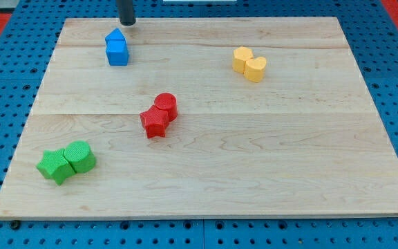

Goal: Move your arm to the top center of the board

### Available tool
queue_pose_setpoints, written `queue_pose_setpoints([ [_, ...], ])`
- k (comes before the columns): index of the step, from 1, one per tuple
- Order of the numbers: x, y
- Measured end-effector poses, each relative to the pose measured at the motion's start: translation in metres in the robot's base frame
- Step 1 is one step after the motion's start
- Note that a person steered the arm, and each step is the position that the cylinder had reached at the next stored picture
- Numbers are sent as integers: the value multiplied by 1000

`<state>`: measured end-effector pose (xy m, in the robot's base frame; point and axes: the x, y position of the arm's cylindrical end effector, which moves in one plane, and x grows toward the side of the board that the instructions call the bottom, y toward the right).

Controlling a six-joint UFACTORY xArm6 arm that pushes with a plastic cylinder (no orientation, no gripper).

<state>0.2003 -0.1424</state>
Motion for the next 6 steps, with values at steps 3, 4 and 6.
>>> queue_pose_setpoints([
  [3, 0, 7],
  [4, 0, 7],
  [6, -6, 105],
])
